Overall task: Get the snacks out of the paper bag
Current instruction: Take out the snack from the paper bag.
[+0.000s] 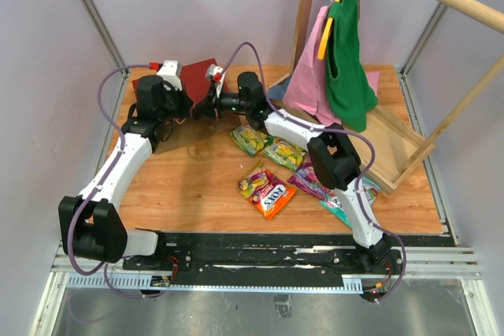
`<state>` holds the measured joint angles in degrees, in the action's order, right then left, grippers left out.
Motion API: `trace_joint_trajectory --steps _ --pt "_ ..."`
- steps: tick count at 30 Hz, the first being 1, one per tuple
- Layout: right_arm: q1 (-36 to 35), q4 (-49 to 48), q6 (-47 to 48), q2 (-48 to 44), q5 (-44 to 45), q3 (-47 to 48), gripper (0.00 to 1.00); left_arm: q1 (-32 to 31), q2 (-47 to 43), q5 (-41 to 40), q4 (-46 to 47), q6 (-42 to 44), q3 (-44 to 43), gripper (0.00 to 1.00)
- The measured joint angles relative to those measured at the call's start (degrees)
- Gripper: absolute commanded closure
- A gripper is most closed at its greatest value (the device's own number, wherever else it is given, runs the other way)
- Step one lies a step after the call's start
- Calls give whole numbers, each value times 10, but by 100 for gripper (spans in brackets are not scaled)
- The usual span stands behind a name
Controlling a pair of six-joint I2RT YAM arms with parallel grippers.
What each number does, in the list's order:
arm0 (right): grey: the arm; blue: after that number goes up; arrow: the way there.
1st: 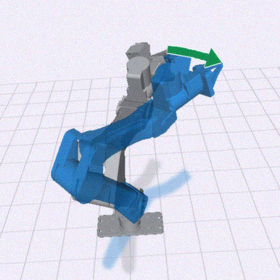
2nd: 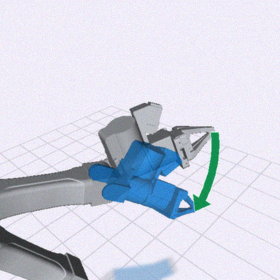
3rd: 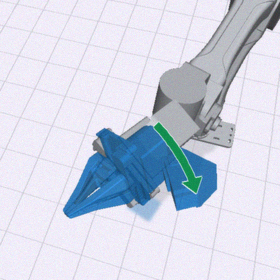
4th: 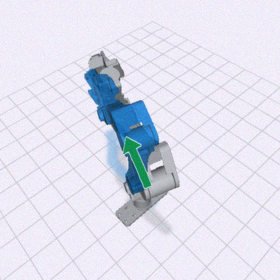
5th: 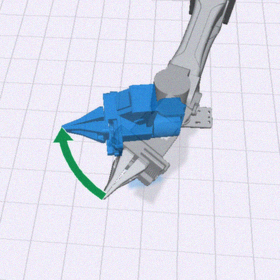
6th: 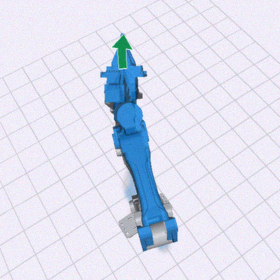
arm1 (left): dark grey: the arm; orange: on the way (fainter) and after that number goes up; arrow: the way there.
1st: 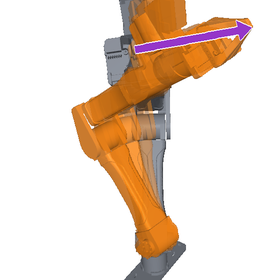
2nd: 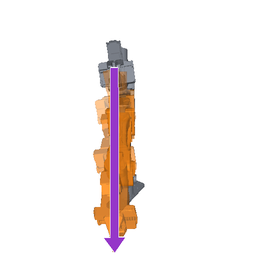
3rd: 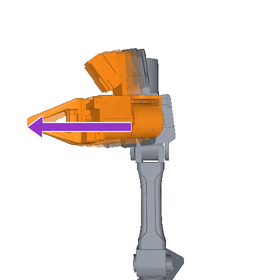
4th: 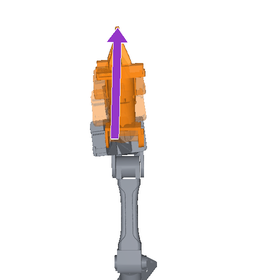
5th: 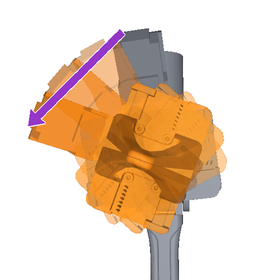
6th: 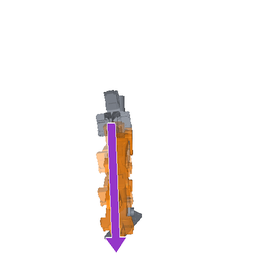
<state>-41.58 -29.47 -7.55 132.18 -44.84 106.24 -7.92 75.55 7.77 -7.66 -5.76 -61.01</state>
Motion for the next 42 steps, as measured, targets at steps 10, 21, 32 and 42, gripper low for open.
trace_joint_trajectory --steps 10,21,32,42 --pt "2 -45 -14 -2 -2 -26 99 0 -8 -44 -2 -9 0 10" --pt "9 -50 -39 -2 19 -27 99 3 -83 -118 -5 -54 0 0" --pt "9 29 -40 -2 68 29 99 3 -258 -26 73 -217 133 12" --pt "11 36 -64 14 79 29 99 3 -452 -15 169 -462 481 18"
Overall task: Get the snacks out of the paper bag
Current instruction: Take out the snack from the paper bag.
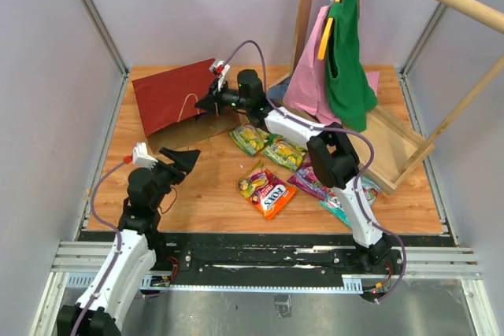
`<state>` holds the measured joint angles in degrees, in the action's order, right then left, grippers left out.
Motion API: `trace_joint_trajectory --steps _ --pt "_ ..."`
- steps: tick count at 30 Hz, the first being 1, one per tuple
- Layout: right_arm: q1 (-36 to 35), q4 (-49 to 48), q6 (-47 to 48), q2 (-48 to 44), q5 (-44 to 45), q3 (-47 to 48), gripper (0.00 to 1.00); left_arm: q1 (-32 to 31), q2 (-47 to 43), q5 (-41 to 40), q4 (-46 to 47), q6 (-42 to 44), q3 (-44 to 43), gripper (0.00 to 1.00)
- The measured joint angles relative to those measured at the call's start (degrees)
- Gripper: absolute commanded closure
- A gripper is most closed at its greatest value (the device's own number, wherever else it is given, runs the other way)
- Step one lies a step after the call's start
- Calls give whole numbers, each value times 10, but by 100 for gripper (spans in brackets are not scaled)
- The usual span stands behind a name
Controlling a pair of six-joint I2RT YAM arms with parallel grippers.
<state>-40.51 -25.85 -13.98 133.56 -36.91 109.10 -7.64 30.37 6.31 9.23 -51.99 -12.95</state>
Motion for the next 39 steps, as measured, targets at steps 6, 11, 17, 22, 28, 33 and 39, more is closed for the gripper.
trace_joint_trajectory --steps 6,11,17,22,28,33,39 --pt "0 -11 -28 5 12 0 99 0 32 -15 91 -111 105 18" --pt "0 -28 -40 5 25 -7 99 0 216 -24 217 -156 90 19" --pt "0 -35 -50 5 33 -21 99 0 501 10 448 -215 37 22" --pt "0 -43 -56 5 38 -21 99 0 678 12 668 -273 24 40" --pt "0 -48 -58 5 39 -21 99 0 829 -5 776 -337 -21 43" --pt "3 -49 -52 5 40 -21 99 -9 852 -33 780 -358 -42 42" --pt "15 -49 -42 7 39 -20 99 -15 852 -67 781 -372 -60 40"
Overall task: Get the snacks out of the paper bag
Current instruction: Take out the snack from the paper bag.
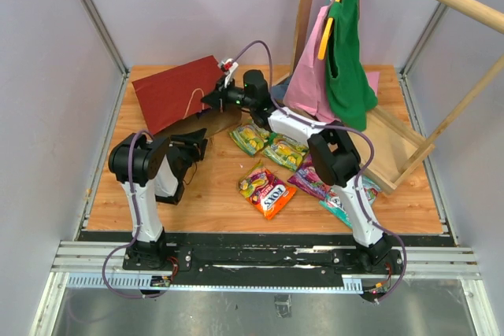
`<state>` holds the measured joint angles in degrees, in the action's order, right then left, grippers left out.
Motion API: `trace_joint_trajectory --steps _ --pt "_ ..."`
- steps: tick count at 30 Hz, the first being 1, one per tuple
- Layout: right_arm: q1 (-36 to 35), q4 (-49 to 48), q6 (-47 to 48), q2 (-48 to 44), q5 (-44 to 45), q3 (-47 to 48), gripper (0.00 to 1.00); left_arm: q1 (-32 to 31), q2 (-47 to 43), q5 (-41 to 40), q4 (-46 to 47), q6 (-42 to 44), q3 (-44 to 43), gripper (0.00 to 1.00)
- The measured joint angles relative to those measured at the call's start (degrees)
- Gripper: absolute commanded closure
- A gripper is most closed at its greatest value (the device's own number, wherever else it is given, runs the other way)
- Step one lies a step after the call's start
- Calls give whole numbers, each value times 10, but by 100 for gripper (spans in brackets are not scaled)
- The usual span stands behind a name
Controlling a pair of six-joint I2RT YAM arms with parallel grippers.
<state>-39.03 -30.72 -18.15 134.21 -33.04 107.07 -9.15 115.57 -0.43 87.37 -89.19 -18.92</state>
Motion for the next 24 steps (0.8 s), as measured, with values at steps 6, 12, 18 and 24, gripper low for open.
trace_joint_trajectory --steps 6,12,18,24 --pt "14 21 36 1 -4 0 99 1 15 -12 1 -13 -30 40" --pt "14 55 95 0 -5 -2 99 19 23 -11 1 -14 -31 40" --pt "9 63 113 0 1 -3 99 61 23 19 2 -12 -29 40" --pt "-34 75 174 -4 79 -14 99 115 22 47 2 -9 -29 40"
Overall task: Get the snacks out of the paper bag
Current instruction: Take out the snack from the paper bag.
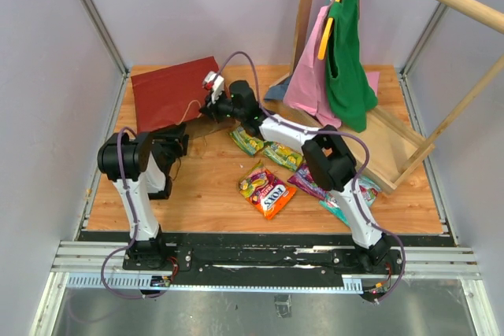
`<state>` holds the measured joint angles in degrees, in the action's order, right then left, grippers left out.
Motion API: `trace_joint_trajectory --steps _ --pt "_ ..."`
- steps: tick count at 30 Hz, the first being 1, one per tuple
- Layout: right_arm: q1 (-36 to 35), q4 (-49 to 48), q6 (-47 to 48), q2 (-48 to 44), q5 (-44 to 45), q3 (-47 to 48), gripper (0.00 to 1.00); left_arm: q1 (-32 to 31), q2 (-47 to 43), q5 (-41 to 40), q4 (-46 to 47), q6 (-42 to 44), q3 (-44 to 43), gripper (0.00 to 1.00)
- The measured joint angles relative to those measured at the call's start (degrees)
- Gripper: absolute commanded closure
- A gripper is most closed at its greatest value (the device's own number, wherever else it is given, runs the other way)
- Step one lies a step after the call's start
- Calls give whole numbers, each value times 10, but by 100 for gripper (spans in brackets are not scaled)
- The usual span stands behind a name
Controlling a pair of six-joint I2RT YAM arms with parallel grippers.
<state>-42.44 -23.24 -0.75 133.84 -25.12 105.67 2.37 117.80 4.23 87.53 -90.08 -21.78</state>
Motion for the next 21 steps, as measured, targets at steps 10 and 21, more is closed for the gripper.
trace_joint_trajectory --steps 10,21 --pt "-77 -5 60 -4 122 -3 99 103 -11 67 0 2 -8 38" --pt "-97 8 67 51 166 136 99 159 -51 136 -3 27 -33 35"
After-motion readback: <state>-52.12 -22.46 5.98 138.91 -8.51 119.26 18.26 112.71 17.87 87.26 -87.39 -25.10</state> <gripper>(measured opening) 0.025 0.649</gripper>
